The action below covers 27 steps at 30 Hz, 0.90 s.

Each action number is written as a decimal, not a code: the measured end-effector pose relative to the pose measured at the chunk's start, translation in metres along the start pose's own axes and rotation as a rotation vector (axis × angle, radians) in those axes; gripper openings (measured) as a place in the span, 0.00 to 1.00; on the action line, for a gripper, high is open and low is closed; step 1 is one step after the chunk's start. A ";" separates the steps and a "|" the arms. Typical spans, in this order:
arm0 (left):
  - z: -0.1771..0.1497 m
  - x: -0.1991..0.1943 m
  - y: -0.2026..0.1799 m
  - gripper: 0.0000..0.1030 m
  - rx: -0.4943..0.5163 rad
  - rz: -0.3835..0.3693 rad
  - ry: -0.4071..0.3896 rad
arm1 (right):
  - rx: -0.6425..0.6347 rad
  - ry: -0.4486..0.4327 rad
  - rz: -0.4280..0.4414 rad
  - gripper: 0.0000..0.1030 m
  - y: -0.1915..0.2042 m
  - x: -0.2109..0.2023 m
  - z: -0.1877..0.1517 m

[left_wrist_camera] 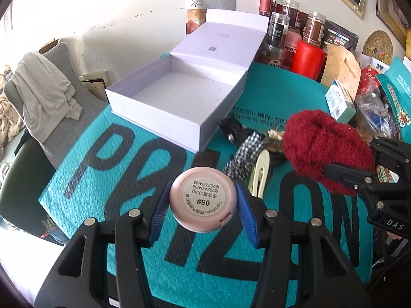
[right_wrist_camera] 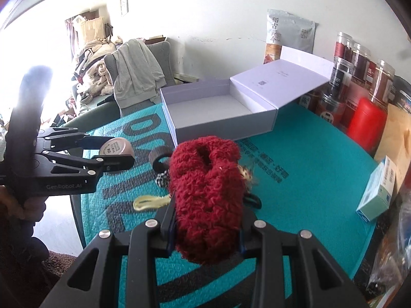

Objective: Organize objects
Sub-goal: 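Carry the compact and scrunchie with both tools over the white box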

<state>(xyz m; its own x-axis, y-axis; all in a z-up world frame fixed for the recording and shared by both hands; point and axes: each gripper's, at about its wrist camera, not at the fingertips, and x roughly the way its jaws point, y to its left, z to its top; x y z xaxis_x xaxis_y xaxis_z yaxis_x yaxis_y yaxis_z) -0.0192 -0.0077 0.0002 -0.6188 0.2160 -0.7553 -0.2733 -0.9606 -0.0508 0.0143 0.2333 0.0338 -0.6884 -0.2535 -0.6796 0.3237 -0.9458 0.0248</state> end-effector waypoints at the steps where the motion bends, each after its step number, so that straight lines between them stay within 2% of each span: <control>1: 0.005 0.001 0.001 0.48 0.008 0.004 -0.006 | -0.003 -0.001 0.003 0.34 0.000 0.001 0.003; 8: 0.032 0.002 0.008 0.48 0.031 -0.004 -0.031 | -0.012 -0.015 0.016 0.34 -0.001 0.013 0.026; 18: 0.076 0.012 0.018 0.48 0.078 0.028 -0.053 | -0.026 -0.016 0.018 0.34 -0.007 0.030 0.053; 27: 0.112 0.032 0.025 0.48 0.103 0.008 -0.055 | -0.024 -0.030 0.008 0.34 -0.019 0.043 0.078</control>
<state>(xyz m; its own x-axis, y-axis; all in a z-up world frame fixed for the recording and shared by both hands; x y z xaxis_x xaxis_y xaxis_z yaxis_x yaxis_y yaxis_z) -0.1286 -0.0049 0.0477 -0.6598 0.2207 -0.7183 -0.3408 -0.9398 0.0243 -0.0718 0.2245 0.0614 -0.7045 -0.2672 -0.6574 0.3444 -0.9387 0.0124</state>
